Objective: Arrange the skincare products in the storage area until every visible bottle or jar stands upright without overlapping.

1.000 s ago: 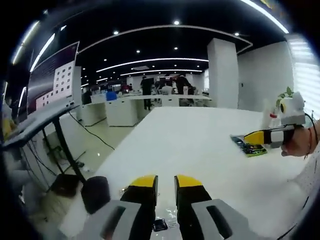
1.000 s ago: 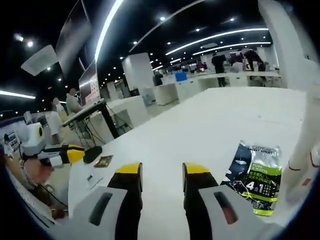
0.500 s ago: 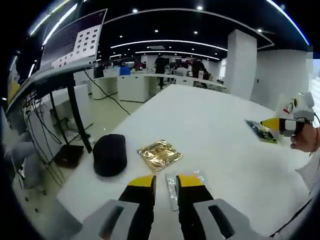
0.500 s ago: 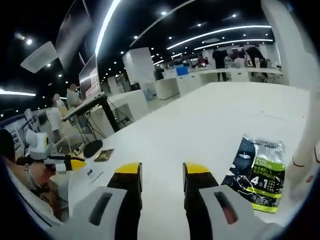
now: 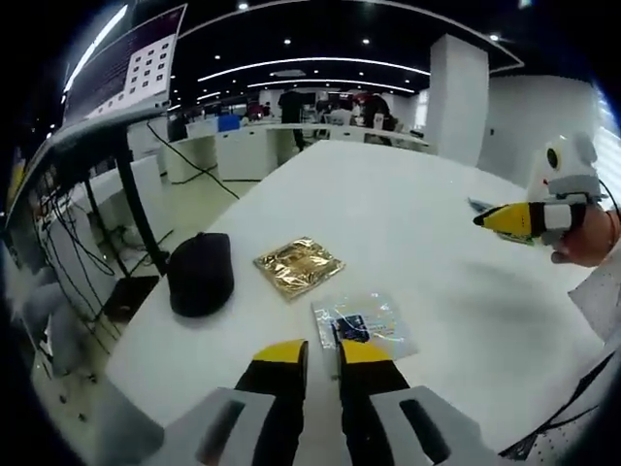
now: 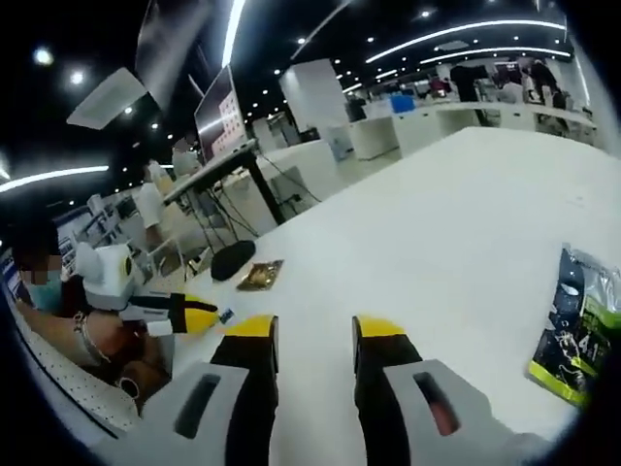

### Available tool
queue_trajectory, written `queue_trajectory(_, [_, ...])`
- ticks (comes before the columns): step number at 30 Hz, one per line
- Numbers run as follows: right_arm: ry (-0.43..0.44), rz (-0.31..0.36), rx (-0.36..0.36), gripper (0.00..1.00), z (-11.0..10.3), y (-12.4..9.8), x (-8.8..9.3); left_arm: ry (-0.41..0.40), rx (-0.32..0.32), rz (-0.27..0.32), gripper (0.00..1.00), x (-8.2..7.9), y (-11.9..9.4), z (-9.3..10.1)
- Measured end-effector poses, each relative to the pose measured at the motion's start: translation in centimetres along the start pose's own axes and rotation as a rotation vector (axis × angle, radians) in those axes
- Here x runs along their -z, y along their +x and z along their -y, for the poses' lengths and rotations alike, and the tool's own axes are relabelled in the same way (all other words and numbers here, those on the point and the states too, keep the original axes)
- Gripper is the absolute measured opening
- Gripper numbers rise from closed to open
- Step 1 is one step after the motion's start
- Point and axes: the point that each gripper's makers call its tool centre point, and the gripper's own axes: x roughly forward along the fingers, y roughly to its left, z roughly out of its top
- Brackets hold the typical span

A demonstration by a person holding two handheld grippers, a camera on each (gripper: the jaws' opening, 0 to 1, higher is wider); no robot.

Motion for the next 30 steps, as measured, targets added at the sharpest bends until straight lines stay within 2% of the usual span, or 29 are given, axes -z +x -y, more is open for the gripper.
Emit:
queue_trajectory(4, [-0.021,-0.026,-0.037,0.28,-1.1,0.7,0.4,0.007,0.01,-0.001,0.1,-0.1,0.2,0.2])
queue_trajectory(6, [-0.02,-0.04,-0.065,0.27,-1.9,1.1,0.6,0.035,0.022,-0.009,0.04,-0.1,0.3,0.6])
queue_trajectory(7, [-0.015,-0.048,-0.078,0.27,-2.2,1.3,0.8,0.05,0.021,-0.01,0.01,-0.1,0.3,0.7])
queue_trajectory(10, [-0.008,-0.091,-0.118,0.27,-3.5,2.2,1.7,0.145,0.001,0.002,0.01,-0.1,0.1,0.9])
queue_trajectory(12, [-0.007,-0.129,-0.148,0.26,-4.6,3.0,2.4,0.129,-0.003,0.007,0.01,0.0,0.0,1.0])
queue_trajectory(14, [0.033,-0.162,-0.184,0.24,-5.9,3.9,3.1,0.108,-0.012,0.015,0.01,0.0,0.0,1.0])
queue_trajectory(17, [0.051,-0.207,-0.193,0.23,-6.9,4.9,4.1,0.114,-0.034,0.028,0.0,0.1,0.1,1.1])
queue_trajectory(19, [0.034,-0.23,-0.192,0.22,-7.4,5.4,4.6,0.125,-0.043,0.036,0.0,0.2,0.1,1.1])
queue_trajectory(21, [0.064,-0.246,-0.199,0.19,-7.9,5.9,4.9,0.117,-0.046,0.047,0.0,0.0,-0.1,1.2])
queue_trajectory(26, [0.11,-0.242,-0.221,0.13,-8.9,6.6,4.5,0.122,-0.057,0.061,0.0,-0.1,-0.2,1.2])
queue_trajectory(28, [0.065,-0.243,-0.177,0.07,-8.3,6.7,4.2,0.123,-0.058,0.066,0.0,-0.1,-0.2,1.1])
queue_trajectory(29, [0.056,-0.235,-0.184,0.01,-8.5,6.9,4.0,0.129,-0.057,0.067,0.0,-0.1,-0.2,1.1])
queue_trajectory(30, [0.064,-0.231,-0.196,0.01,-8.7,6.8,3.8,0.13,-0.057,0.066,0.0,-0.1,-0.1,1.0])
